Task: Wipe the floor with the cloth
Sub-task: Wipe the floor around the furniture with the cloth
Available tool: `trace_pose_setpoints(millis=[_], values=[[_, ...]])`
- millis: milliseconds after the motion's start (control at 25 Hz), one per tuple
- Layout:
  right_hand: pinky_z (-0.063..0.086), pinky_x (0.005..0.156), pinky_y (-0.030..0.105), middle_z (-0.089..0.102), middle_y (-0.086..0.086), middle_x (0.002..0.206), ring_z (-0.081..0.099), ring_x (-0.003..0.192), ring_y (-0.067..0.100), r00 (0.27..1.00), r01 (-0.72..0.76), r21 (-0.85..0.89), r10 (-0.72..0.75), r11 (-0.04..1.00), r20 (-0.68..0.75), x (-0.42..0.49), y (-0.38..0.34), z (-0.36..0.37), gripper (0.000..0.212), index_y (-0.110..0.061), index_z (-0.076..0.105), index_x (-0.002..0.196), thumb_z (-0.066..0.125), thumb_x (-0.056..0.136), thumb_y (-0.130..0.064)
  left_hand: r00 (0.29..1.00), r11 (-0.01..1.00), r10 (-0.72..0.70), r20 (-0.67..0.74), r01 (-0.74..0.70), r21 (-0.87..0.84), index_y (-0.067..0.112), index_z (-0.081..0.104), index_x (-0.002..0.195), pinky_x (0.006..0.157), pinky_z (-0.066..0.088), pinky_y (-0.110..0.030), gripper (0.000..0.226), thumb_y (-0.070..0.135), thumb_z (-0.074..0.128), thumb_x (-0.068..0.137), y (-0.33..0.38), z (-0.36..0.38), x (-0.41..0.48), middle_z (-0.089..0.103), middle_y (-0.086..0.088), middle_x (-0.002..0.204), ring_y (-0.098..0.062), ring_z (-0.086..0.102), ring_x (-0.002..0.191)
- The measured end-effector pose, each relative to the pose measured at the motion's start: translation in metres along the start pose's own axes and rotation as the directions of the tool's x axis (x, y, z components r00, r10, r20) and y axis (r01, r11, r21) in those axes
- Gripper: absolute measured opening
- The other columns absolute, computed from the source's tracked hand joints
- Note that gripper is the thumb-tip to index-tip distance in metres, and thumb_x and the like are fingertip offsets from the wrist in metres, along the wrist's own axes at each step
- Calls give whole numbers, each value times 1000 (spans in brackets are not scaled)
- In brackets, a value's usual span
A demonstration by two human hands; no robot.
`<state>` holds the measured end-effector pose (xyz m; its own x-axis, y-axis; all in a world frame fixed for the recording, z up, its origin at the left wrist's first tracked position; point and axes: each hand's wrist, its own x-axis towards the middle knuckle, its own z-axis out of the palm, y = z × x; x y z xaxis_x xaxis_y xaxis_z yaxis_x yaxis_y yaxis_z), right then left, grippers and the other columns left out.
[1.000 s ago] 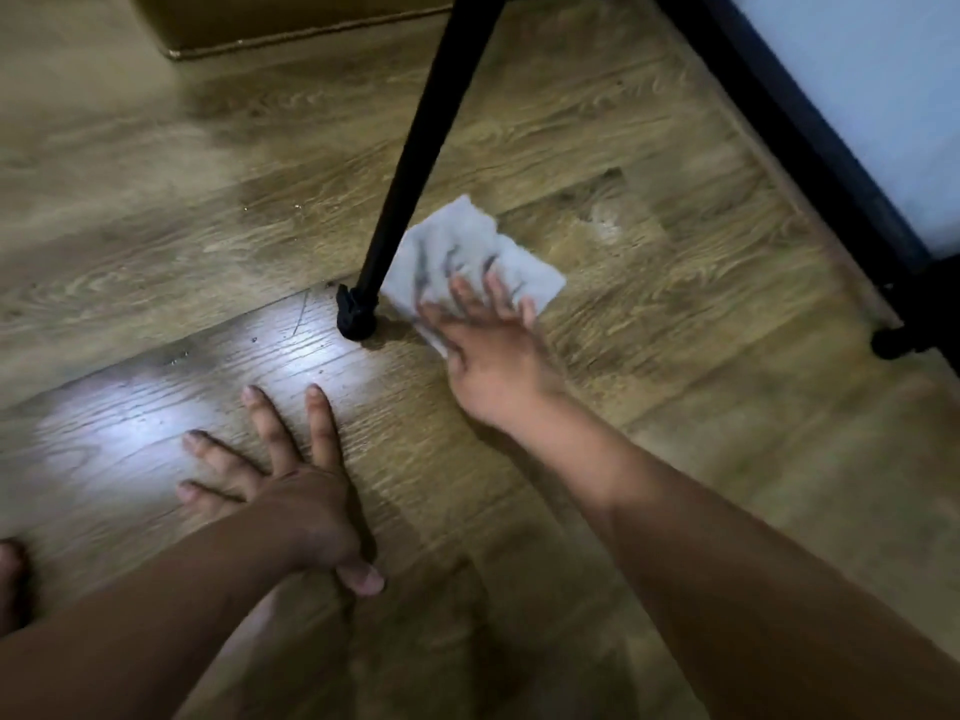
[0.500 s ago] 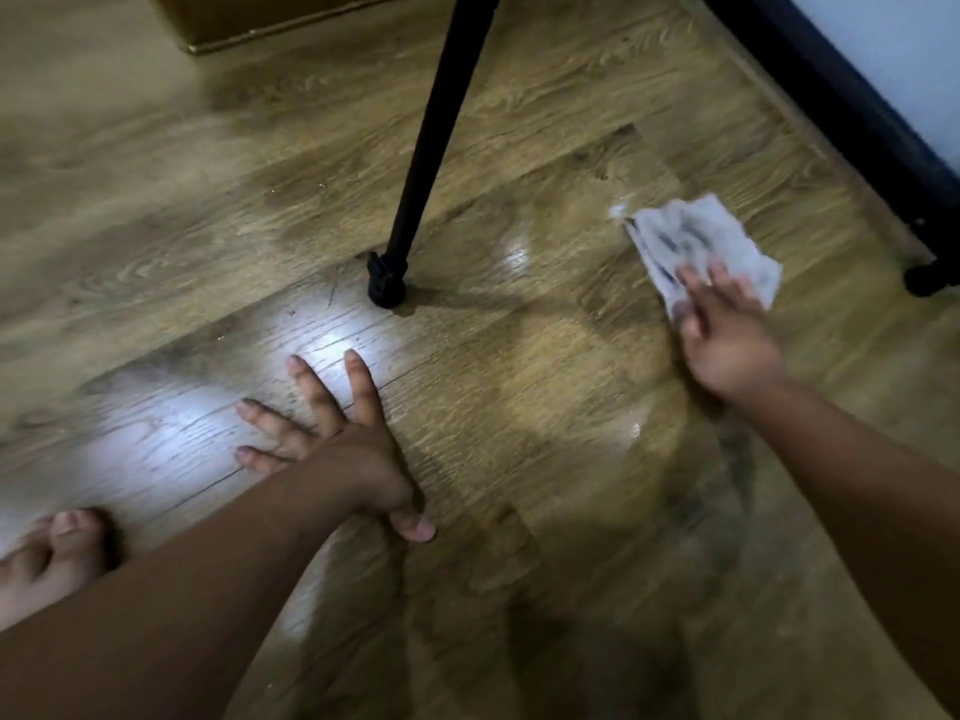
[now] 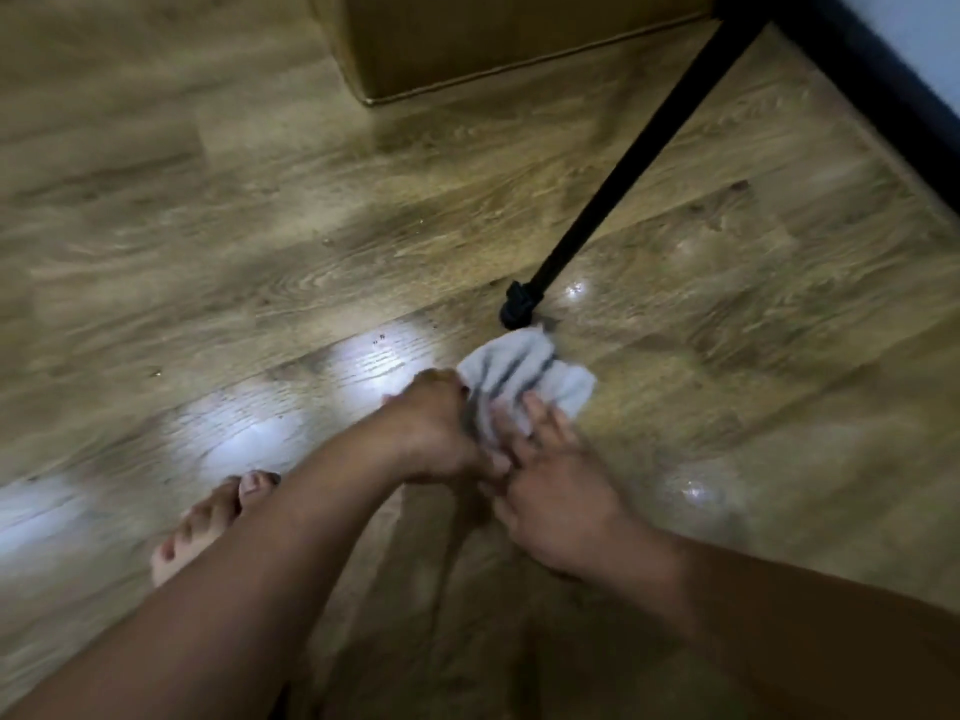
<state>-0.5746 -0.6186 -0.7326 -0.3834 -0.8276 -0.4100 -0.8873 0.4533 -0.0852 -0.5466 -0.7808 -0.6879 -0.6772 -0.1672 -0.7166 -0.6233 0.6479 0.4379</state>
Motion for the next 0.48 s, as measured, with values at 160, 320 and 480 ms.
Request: trace_pose_setpoints(millis=[160, 320, 480], values=[[-6, 114, 63, -5, 7, 164, -15, 146, 44, 995, -96, 97, 94, 991, 19, 80, -49, -21, 65, -22, 6, 155, 29, 98, -45, 868, 999, 4, -497, -24, -34, 8, 54, 130, 97, 43, -31, 48, 24, 70, 88, -40, -24, -6, 52, -17, 133, -34, 52, 124], [2, 109, 70, -8, 6, 163, -16, 141, 54, 961, -273, 190, 260, 943, 90, 144, -50, -53, 58, -34, 5, 153, 25, 100, -47, 923, 980, 123, -365, -56, 189, 10, 58, 129, 108, 36, -29, 46, 26, 69, 87, -81, -90, 24, 55, -15, 134, -32, 47, 132], [1, 109, 72, -13, 8, 162, -19, 140, 55, 957, -285, 172, 270, 943, 106, 182, -33, -72, 60, -34, -2, 153, 25, 100, -47, 998, 725, 69, -11, -42, 687, 23, 35, 152, 115, 32, -35, 84, 47, 74, 81, -128, -195, 60, 37, -4, 154, -25, 29, 147]])
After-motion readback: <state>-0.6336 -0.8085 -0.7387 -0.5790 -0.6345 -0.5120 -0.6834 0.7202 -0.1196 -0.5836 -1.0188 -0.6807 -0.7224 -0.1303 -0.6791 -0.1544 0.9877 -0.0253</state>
